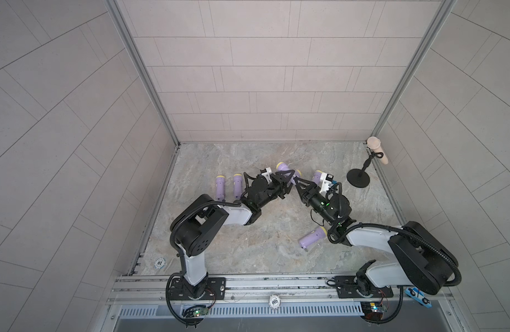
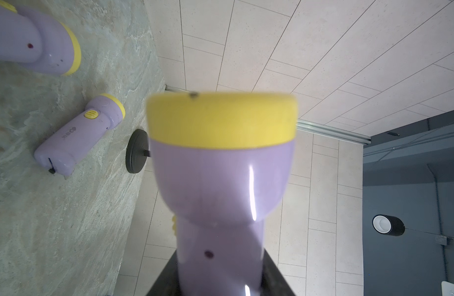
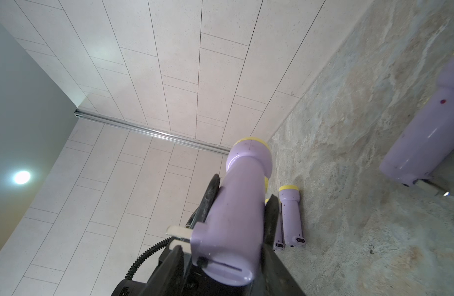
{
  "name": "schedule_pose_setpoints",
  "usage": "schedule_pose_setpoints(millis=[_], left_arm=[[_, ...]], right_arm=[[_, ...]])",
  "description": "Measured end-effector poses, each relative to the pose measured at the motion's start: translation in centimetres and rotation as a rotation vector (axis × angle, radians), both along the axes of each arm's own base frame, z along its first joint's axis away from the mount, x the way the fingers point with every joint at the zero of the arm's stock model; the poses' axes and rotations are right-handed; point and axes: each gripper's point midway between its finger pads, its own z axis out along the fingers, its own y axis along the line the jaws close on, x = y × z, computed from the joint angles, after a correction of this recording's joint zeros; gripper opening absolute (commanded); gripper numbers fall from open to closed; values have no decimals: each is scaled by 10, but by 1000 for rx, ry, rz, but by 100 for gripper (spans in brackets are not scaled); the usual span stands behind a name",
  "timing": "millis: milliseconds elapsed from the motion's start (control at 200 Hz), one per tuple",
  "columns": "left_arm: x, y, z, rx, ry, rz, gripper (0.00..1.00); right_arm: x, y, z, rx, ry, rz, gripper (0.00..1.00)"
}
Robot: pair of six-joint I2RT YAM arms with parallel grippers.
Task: Close the plug at the bottom of the flashlight
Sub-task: Close the plug of the flashlight.
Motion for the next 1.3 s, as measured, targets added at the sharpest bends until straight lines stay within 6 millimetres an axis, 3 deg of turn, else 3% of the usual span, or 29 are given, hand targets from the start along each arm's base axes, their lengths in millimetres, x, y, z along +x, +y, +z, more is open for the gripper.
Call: schedule_pose_setpoints(millis=[1301], left_arm=[[3, 4, 6, -31, -9, 13, 0]], right_arm=[[1, 1, 2, 18, -13, 1, 38]])
